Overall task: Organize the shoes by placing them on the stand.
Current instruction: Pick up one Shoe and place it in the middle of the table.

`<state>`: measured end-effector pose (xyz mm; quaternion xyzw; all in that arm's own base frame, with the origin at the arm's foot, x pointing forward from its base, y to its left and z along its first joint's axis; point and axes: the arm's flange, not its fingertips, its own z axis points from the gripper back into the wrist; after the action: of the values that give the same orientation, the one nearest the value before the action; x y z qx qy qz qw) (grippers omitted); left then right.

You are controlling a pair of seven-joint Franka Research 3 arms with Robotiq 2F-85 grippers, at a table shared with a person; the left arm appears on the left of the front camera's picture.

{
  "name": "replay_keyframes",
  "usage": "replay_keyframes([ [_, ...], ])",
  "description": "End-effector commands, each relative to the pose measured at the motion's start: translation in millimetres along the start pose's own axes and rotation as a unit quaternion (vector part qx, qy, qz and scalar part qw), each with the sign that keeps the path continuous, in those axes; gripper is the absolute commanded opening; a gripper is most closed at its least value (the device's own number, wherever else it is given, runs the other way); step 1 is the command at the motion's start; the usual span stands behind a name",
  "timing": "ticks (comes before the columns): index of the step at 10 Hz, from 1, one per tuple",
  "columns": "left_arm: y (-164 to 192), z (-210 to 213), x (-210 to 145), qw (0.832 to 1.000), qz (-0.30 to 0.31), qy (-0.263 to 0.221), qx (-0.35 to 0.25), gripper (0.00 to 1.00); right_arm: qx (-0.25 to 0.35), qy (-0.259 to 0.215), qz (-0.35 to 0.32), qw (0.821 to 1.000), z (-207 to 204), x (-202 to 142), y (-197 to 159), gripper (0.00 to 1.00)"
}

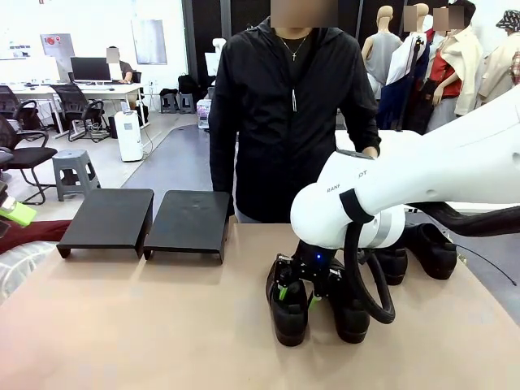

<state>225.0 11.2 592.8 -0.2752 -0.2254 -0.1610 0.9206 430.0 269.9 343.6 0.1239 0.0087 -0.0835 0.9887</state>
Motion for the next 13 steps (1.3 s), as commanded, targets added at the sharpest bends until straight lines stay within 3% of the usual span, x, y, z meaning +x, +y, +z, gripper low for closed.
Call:
replay_keyframes([
  [1,2,2,0,1.000,-0.008,-0.001,-0.011,1.00,0.006,-0.010,-0.016,1.000,-5,-2,3,0.00],
  [8,2,2,0,1.000,-0.008,-0.001,-0.011,1.00,-0.004,0.000,-0.002,1.000,6,-10,11,0.00],
  [9,2,2,0,1.000,-0.008,-0.001,-0.011,1.00,0.000,0.002,0.014,1.000,23,-23,17,0.00],
  [11,2,2,0,1.000,-0.008,-0.001,-0.011,1.00,0.012,-0.015,0.038,0.999,82,-81,27,0.00],
  [13,2,2,0,1.000,-0.008,-0.001,-0.011,1.00,0.031,-0.032,0.084,0.995,116,-137,25,0.00],
])
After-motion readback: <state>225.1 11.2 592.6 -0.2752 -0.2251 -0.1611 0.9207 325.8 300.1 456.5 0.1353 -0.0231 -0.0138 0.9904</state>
